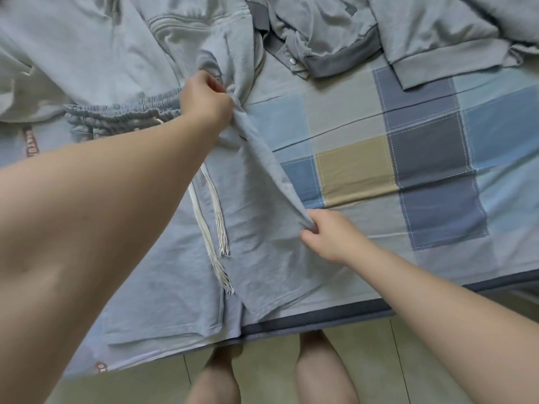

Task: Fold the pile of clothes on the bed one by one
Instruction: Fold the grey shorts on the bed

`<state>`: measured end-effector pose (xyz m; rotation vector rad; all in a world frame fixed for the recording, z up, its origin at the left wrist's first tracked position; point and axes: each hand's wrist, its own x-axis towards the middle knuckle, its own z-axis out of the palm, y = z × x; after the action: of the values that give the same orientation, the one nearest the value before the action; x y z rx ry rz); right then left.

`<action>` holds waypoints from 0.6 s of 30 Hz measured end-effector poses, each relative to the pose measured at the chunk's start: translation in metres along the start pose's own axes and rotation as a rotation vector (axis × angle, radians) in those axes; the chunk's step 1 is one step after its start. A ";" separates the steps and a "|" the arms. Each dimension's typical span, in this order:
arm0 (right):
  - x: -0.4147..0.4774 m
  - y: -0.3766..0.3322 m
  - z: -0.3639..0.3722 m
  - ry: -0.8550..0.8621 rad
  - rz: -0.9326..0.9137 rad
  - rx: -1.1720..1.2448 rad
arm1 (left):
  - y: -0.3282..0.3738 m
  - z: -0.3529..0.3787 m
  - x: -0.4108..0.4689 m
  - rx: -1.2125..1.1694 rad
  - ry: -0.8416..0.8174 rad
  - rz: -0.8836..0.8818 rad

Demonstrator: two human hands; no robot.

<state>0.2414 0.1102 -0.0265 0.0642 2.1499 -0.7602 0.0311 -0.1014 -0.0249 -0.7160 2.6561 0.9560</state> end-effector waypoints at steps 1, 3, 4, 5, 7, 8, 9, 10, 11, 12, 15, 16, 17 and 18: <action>-0.007 -0.012 0.006 -0.001 -0.027 -0.044 | -0.008 -0.011 -0.002 -0.012 0.012 -0.012; -0.018 -0.038 0.020 0.009 -0.073 -0.148 | -0.029 -0.036 -0.004 -0.024 0.044 -0.021; -0.024 -0.051 0.028 0.016 -0.103 -0.195 | -0.041 -0.048 -0.005 -0.028 0.057 -0.023; -0.029 -0.066 0.036 0.024 -0.132 -0.228 | -0.054 -0.061 -0.004 -0.036 0.063 -0.027; -0.038 -0.095 0.057 0.040 -0.186 -0.269 | -0.082 -0.086 -0.003 -0.057 0.058 -0.031; -0.042 -0.110 0.070 0.041 -0.206 -0.280 | -0.097 -0.098 -0.001 -0.065 0.053 -0.029; -0.044 -0.125 0.084 0.038 -0.225 -0.282 | -0.113 -0.110 0.002 -0.077 0.047 -0.023; -0.047 -0.140 0.100 0.032 -0.240 -0.286 | -0.129 -0.121 0.005 -0.098 0.041 -0.017; -0.048 -0.156 0.118 0.022 -0.259 -0.286 | -0.146 -0.131 0.008 -0.118 0.037 -0.014; -0.049 -0.173 0.138 0.007 -0.271 -0.276 | -0.163 -0.142 0.011 -0.128 0.033 -0.011; -0.041 -0.219 0.198 -0.039 -0.271 -0.261 | -0.208 -0.166 0.023 -0.118 -0.004 0.008; -0.035 -0.232 0.218 -0.040 -0.271 -0.265 | -0.223 -0.173 0.027 -0.113 -0.018 0.015; -0.027 -0.245 0.236 -0.036 -0.273 -0.270 | -0.236 -0.180 0.033 -0.111 -0.032 0.025; -0.019 -0.256 0.252 -0.033 -0.269 -0.272 | -0.248 -0.185 0.039 -0.111 -0.057 0.037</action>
<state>0.3539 -0.2308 -0.0029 -0.3843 2.2362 -0.6051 0.1175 -0.4010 -0.0312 -0.6542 2.5923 1.1245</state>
